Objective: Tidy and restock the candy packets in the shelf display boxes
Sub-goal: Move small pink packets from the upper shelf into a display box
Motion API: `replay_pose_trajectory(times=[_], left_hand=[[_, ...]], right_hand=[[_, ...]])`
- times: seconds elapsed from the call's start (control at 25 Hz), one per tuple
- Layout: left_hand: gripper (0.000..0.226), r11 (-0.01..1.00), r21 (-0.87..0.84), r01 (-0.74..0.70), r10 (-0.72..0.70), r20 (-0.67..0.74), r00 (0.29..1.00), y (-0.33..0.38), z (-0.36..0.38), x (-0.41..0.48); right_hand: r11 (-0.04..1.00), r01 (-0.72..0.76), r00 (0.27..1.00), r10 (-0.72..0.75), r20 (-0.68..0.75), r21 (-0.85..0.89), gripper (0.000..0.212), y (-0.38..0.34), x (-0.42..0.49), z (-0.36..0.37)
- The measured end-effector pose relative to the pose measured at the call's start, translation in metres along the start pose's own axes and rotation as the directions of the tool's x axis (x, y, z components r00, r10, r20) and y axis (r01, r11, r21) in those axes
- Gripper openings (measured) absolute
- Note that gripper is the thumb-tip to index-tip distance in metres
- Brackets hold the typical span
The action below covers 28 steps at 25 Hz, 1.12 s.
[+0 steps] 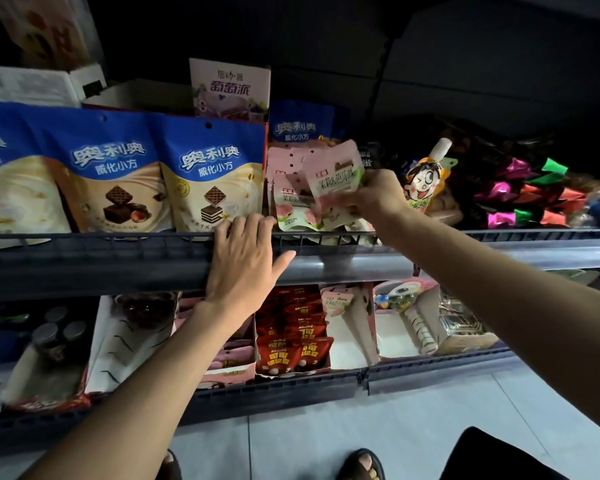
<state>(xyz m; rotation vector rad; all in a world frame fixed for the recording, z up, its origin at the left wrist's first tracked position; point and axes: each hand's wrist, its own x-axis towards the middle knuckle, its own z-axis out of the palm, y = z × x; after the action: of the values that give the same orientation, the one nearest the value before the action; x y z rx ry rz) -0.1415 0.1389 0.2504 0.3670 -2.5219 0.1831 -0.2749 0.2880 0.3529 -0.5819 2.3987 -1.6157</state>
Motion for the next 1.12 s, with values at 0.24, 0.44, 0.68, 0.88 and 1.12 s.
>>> replay_pose_trajectory(times=[0.24, 0.44, 0.68, 0.88, 1.12], left_hand=[[0.058, 0.999, 0.029, 0.019, -0.018, -0.015, 1.0, 0.005, -0.002, -0.004], [0.055, 0.998, 0.051, 0.043, -0.039, -0.082, 0.996, 0.009, 0.008, -0.006], [0.054, 0.993, 0.096, 0.069, -0.05, -0.186, 0.981, 0.01, 0.024, -0.005], [0.054, 0.989, 0.123, 0.081, -0.052, -0.226, 0.973, 0.009, 0.032, -0.005], [0.056, 0.99, 0.119, 0.08, -0.053, -0.216, 0.975, 0.01, 0.031, -0.004]], right_hand=[[0.966, 0.221, 0.973, -0.228, 0.041, 0.132, 0.019, 0.013, -0.086, -0.034], [0.997, -0.08, 0.983, 0.076, 0.168, 0.021, 0.012, 0.137, -0.097, -0.042], [0.961, -0.249, 0.968, 0.252, 0.01, -0.12, 0.029, 0.295, -0.043, 0.011], [0.918, -0.285, 0.958, 0.271, -0.09, -0.274, 0.025, 0.348, 0.003, 0.051], [0.824, -0.146, 0.988, 0.092, -0.126, -0.547, 0.02, 0.348, 0.005, 0.049]])
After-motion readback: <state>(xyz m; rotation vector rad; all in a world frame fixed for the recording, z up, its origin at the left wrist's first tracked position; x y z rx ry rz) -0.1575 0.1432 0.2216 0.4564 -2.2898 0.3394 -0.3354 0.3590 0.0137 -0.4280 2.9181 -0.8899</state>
